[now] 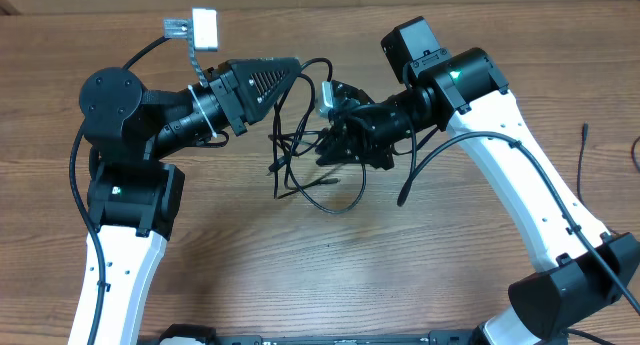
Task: Untangle cables
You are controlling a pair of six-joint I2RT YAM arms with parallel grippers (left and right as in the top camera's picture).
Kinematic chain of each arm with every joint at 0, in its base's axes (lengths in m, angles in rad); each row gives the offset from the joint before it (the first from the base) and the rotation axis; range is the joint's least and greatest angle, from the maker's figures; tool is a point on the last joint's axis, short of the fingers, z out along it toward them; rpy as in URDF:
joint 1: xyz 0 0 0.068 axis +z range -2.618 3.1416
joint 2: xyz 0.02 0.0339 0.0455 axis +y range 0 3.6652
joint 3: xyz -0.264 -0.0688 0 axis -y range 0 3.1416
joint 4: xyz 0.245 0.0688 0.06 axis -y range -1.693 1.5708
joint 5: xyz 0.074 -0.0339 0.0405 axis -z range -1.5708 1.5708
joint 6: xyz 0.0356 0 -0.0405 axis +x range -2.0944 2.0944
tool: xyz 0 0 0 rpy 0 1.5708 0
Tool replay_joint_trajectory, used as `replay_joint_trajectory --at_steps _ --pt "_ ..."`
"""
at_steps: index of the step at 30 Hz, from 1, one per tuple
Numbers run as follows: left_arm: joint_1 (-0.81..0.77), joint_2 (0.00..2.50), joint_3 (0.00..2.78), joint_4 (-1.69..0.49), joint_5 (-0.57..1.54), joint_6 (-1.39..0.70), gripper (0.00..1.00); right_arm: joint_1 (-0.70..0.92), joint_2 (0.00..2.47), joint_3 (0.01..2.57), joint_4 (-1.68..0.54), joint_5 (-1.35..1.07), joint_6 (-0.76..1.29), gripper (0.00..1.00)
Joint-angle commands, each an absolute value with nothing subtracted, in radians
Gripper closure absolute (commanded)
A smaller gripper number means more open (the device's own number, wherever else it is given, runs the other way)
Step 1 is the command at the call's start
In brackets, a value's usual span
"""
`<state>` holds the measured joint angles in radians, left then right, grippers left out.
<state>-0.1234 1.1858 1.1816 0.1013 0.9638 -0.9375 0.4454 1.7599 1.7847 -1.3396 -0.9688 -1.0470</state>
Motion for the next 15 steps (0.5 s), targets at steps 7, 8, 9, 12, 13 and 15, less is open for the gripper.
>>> replay_joint_trajectory --at_steps 7,8,9,12,13,15 --pt "-0.124 1.183 1.194 0.020 0.894 -0.894 0.96 0.417 1.741 1.787 -1.371 -1.219 -1.049 0.96" --pt "-0.124 1.183 1.194 -0.042 0.866 -0.865 0.96 0.400 1.725 1.787 -1.375 -1.271 -1.049 0.96" --pt "-0.124 1.184 1.194 -0.144 0.816 -0.830 0.96 0.389 1.714 1.787 -1.375 -1.302 -1.049 0.96" --pt "-0.124 1.184 1.194 -0.363 0.711 -0.728 0.96 0.352 1.670 1.787 -1.374 -1.398 -1.049 0.96" --pt "-0.124 1.184 1.194 -0.410 0.689 -0.707 0.96 0.336 1.650 1.787 -1.374 -1.430 -1.048 0.96" --pt "-0.124 1.184 1.194 -0.536 0.613 -0.637 0.96 0.315 1.623 1.787 -1.374 -1.479 -1.049 0.96"
